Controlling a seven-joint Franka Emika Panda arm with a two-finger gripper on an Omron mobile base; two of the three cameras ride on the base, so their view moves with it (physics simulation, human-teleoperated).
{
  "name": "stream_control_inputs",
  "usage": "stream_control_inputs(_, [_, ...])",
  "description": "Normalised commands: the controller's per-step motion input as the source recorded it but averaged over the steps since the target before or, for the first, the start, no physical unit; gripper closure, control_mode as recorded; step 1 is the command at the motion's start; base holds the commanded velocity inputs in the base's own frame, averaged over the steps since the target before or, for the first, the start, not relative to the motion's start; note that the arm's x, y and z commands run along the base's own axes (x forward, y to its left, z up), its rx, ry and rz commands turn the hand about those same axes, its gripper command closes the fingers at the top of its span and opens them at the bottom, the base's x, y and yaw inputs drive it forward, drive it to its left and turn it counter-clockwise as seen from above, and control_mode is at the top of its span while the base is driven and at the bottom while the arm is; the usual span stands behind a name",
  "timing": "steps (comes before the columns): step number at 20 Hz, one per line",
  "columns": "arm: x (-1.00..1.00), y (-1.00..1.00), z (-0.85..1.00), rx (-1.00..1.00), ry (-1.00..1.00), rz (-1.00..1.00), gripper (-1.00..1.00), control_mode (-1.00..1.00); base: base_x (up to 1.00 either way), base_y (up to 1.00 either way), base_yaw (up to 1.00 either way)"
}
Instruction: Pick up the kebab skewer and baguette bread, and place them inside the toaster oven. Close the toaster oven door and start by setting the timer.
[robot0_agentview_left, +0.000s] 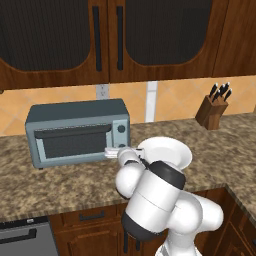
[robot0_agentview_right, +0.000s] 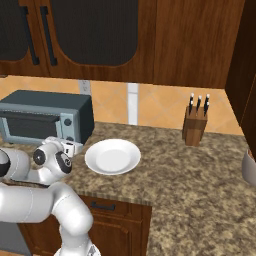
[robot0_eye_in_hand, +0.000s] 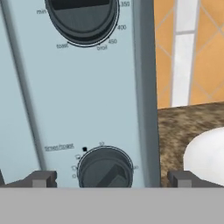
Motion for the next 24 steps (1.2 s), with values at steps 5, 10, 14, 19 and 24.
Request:
stream_control_inputs(5, [0.00,0.00,0.00,0.00,0.00,0.00,-1.00,-1.00,0.00,0.00,0.00])
stream_control_inputs(10, [0.00,0.02,0.00,0.00,0.00,0.00,1.00,-1.00,0.00,0.00,0.00])
stream_control_inputs(14, [0.00,0.00,0.00,0.00,0.00,0.00,1.00,-1.00,0.00,0.00,0.00])
stream_control_inputs(19, [0.00,0.00,0.00,0.00,0.00,0.00,1.00,-1.00,0.00,0.00,0.00])
stream_control_inputs(24, [0.00,0.00,0.00,0.00,-0.04,0.00,1.00,-1.00,0.00,0.00,0.00])
